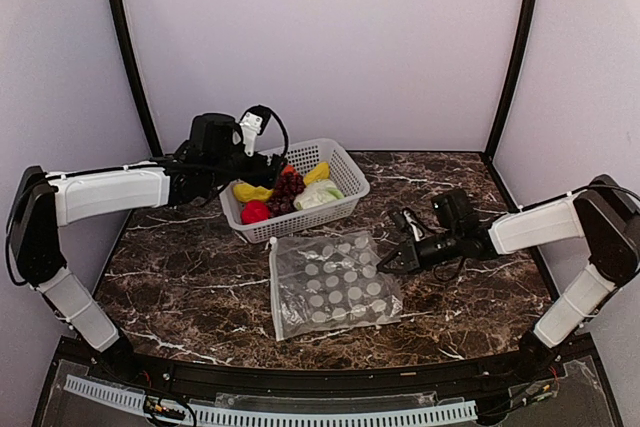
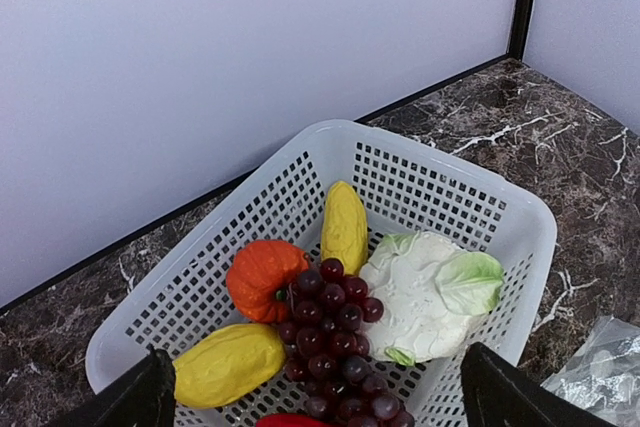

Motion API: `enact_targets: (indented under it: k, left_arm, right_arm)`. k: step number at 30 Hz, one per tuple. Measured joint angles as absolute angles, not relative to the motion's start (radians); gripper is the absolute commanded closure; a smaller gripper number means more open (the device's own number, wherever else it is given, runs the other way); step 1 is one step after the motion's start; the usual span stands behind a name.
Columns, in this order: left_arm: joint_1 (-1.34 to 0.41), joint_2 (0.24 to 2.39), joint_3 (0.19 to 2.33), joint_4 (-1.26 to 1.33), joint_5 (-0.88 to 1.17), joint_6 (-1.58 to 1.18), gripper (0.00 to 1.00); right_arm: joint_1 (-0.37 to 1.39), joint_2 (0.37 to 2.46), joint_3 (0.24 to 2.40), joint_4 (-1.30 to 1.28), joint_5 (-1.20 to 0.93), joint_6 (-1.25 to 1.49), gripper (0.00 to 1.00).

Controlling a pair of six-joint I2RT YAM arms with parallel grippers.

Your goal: Open the zip-top bag and remove the fake food

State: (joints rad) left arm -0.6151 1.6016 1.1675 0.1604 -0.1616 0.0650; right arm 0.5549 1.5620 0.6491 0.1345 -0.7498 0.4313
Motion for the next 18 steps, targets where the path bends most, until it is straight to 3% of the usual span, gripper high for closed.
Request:
enact_targets:
  k: [2, 4, 15, 16, 18]
  left_arm:
    - [-0.615, 1.57, 1.155, 0.125, -0.152, 0.053, 0.01]
    - [-0.615, 1.541, 1.147, 0.093, -0.146, 0.037, 0.01]
    - [-0.615, 1.371, 1.03, -0.064, -0.058, -0.144, 0.01]
    - [-0.615, 1.354, 1.017, -0.073, -0.046, -0.158, 0.01]
    - [-0.615, 1.311, 0.993, -0.103, -0.028, -0.189, 0.01]
  right_arm:
    - [0.579, 1.562, 0.653, 0.139, -0.74, 0.448, 1.0]
    - [0.599, 1.564, 0.653, 0.15, -0.732, 0.469, 0.94]
    - [0.635, 1.513, 0.636, 0.136, -0.671, 0.504, 0.11]
    - [0.634, 1.494, 0.635, 0.12, -0.662, 0.503, 0.05]
    - [0.633, 1.446, 0.637, 0.089, -0.645, 0.489, 0.01]
